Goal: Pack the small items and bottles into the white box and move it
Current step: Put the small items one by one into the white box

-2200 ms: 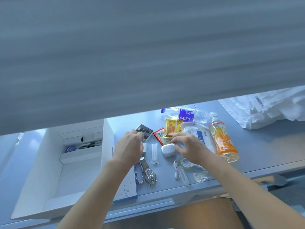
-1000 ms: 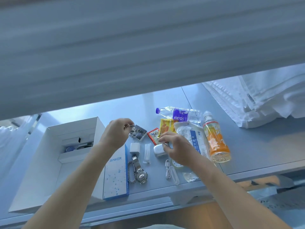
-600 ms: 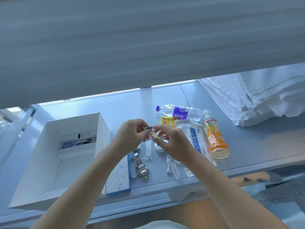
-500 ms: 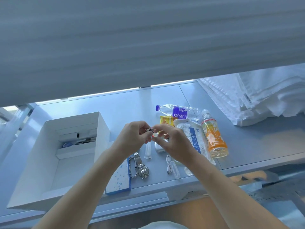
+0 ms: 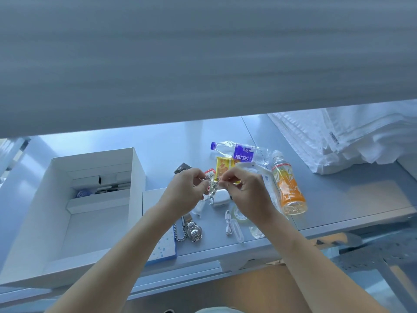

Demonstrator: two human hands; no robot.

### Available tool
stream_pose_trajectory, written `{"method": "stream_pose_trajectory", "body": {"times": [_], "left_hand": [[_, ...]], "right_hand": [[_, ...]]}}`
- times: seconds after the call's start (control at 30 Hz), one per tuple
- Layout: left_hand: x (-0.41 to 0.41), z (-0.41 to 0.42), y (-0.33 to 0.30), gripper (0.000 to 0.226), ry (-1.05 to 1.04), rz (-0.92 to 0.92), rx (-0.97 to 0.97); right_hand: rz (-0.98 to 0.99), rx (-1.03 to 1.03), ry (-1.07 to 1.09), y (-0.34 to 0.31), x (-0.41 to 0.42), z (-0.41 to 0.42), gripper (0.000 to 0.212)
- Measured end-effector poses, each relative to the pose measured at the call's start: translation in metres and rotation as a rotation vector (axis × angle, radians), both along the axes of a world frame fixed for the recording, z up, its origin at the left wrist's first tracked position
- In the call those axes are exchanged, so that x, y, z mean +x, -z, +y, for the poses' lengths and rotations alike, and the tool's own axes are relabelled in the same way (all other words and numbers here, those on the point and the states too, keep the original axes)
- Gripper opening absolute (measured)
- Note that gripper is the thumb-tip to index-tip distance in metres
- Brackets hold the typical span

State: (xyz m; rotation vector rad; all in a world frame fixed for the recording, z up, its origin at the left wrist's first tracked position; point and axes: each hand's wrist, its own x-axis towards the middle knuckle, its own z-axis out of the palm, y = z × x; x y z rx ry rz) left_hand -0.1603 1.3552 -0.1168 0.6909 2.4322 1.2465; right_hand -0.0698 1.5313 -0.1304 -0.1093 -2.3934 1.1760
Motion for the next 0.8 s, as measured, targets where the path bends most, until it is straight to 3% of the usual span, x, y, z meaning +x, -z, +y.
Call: {"method": "stream_pose_trajectory", "body": {"times": [0.27, 0.47, 0.63, 0.8], "left_hand": [[0.002, 0.004, -0.003, 0.037, 0.151, 0.209, -0.034], [0.006, 0.020, -0.001, 0.003, 0.152, 0.181, 0.005], [-0.007, 0.017, -0.004, 0.003, 0.099, 0.150, -0.013], [-0.020, 0.007, -0.016, 0.012, 0.060, 0.262, -0.024]], "right_hand": [[-0.004, -0.135, -0.013, -0.027, -0.003, -0.002, 0.009], [0.066, -0.269, -0.018, -0.041, -0.004, 0.001, 0.013], [0.140, -0.324, 0.064, -0.044, 0.001, 0.026, 0.013], [0.089, -0.305, 0.151, -0.026, 0.013, 0.046, 0.015]]}}
